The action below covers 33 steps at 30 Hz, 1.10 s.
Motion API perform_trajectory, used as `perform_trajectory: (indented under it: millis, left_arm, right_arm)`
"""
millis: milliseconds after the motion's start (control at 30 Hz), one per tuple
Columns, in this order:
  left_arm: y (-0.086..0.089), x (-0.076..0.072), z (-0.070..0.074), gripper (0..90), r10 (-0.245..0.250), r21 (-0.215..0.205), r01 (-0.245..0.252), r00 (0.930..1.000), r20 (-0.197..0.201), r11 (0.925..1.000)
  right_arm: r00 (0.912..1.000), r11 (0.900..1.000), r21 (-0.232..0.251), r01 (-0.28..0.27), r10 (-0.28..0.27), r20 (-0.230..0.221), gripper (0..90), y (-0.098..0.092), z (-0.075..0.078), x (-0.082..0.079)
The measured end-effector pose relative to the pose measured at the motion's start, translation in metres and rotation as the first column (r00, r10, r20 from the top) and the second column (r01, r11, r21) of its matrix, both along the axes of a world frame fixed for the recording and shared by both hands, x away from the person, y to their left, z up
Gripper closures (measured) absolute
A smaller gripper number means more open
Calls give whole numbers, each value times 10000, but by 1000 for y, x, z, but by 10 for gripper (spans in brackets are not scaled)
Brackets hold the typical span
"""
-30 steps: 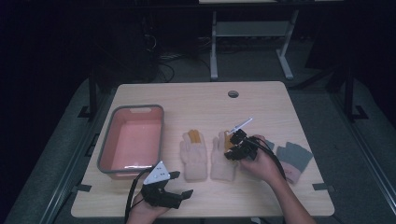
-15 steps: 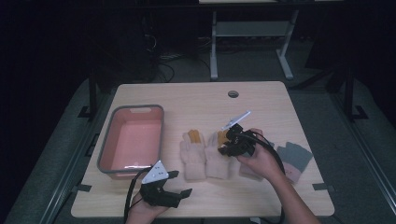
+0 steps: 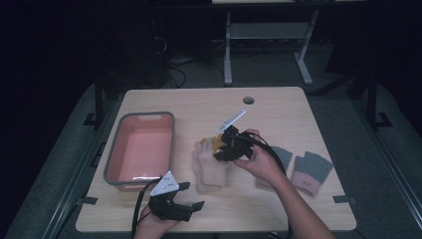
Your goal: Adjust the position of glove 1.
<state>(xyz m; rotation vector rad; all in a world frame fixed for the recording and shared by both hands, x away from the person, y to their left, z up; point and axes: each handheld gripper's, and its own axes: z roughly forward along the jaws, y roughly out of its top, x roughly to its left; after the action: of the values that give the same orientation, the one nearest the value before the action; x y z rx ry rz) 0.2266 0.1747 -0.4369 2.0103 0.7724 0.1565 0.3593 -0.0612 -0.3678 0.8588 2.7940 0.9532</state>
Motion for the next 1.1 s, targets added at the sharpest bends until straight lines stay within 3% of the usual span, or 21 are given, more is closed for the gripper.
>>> perform_trajectory:
  millis: [300, 733, 900, 1100]
  left_arm:
    - [0, -1, 1, 189, 103, -94, -104, 9999, -106, 9999]
    - [-3, 2, -2, 194, 193, 25, -192, 9996, -218, 9998]
    - [-4, 2, -2, 194, 202, 38, -201, 9995, -252, 9998]
    - [-5, 2, -2, 195, 184, 49, -183, 9994, -287, 9998]
  right_arm:
    - [9981, 9986, -165, -500, 493, -364, 674, 26, -16, 12]
    - [9963, 9971, -495, -579, 545, -672, 645, 29, -34, 19]
    - [9957, 9974, -481, -532, 493, -785, 598, 29, -38, 20]
    - [9973, 9961, -572, -675, 657, -325, 446, 45, -43, 21]
